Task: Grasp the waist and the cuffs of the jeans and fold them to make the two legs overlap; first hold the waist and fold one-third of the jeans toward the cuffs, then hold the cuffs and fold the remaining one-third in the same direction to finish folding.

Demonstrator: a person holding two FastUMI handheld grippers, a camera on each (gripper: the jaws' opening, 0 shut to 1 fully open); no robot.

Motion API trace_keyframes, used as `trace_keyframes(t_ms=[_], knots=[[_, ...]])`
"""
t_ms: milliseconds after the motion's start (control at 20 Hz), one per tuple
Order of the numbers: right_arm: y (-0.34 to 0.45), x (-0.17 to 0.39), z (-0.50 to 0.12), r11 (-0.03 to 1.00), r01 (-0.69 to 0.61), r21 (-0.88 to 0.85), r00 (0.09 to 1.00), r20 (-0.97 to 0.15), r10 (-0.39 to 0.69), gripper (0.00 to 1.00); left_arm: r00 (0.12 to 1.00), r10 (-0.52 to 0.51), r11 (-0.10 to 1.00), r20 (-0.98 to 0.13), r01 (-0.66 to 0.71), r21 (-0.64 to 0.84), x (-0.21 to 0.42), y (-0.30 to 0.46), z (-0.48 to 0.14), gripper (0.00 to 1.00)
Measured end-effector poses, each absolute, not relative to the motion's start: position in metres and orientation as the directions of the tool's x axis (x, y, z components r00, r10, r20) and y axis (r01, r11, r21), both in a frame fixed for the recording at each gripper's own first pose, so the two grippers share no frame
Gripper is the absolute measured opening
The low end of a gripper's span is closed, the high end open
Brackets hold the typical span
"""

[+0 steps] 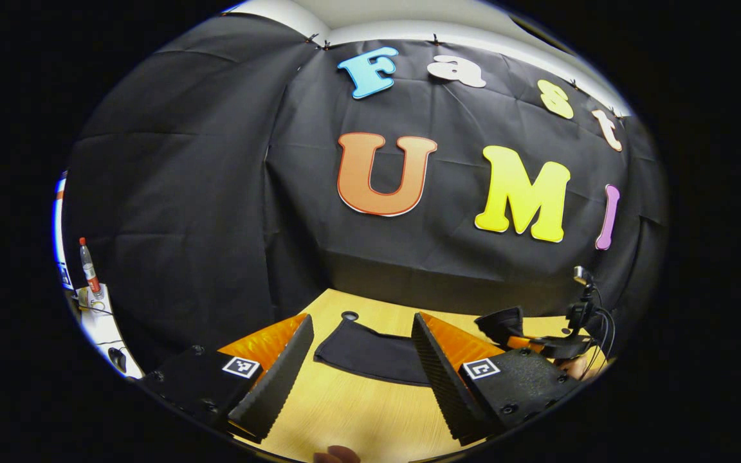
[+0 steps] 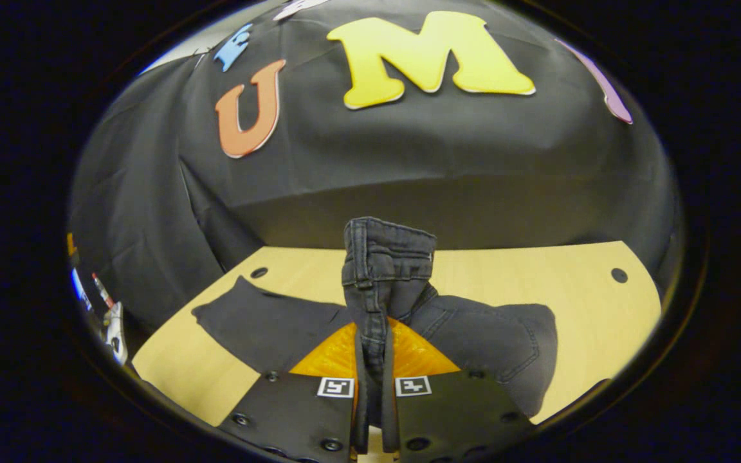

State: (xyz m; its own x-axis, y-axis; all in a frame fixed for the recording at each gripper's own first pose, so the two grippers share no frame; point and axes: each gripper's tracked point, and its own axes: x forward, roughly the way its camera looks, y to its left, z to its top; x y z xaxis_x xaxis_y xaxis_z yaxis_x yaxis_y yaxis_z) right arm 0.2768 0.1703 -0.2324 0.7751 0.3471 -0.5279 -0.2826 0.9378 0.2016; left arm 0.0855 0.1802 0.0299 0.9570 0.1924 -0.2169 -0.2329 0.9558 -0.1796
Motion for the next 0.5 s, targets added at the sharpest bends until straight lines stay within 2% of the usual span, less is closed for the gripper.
trace_keyframes(t_ms=[150, 200, 250, 300, 350, 500], knots=[[0.182, 0.270, -0.262, 0.946, -0.287, 0.152, 0.763, -0.561, 0.321, 0.09, 0.955, 0.196, 0.953, -0.222, -0.239, -0.186, 0.083, 0.183, 0.027, 0.99], [0.184, 0.269, -0.270, 0.947, -0.292, 0.134, 0.759, -0.569, 0.315, 0.05, 0.954, 0.198, 0.951, -0.226, -0.243, -0.191, 0.081, 0.185, 0.025, 0.99], [0.187, 0.264, -0.277, 0.947, -0.298, 0.117, 0.754, -0.580, 0.309, 0.09, 0.953, 0.201, 0.949, -0.229, -0.247, -0.194, 0.080, 0.186, 0.024, 0.99], [0.188, 0.259, -0.283, 0.947, -0.306, 0.102, 0.747, -0.591, 0.305, 0.05, 0.951, 0.203, 0.948, -0.231, -0.250, -0.198, 0.080, 0.187, 0.024, 0.99], [0.189, 0.257, -0.289, 0.946, -0.313, 0.085, 0.745, -0.596, 0.300, 0.09, 0.951, 0.204, 0.946, -0.231, -0.252, -0.202, 0.079, 0.188, 0.024, 0.99], [0.191, 0.254, -0.299, 0.945, -0.322, 0.059, 0.741, -0.606, 0.290, 0.12, 0.951, 0.205, 0.945, -0.232, -0.254, -0.206, 0.080, 0.187, 0.023, 0.99]])
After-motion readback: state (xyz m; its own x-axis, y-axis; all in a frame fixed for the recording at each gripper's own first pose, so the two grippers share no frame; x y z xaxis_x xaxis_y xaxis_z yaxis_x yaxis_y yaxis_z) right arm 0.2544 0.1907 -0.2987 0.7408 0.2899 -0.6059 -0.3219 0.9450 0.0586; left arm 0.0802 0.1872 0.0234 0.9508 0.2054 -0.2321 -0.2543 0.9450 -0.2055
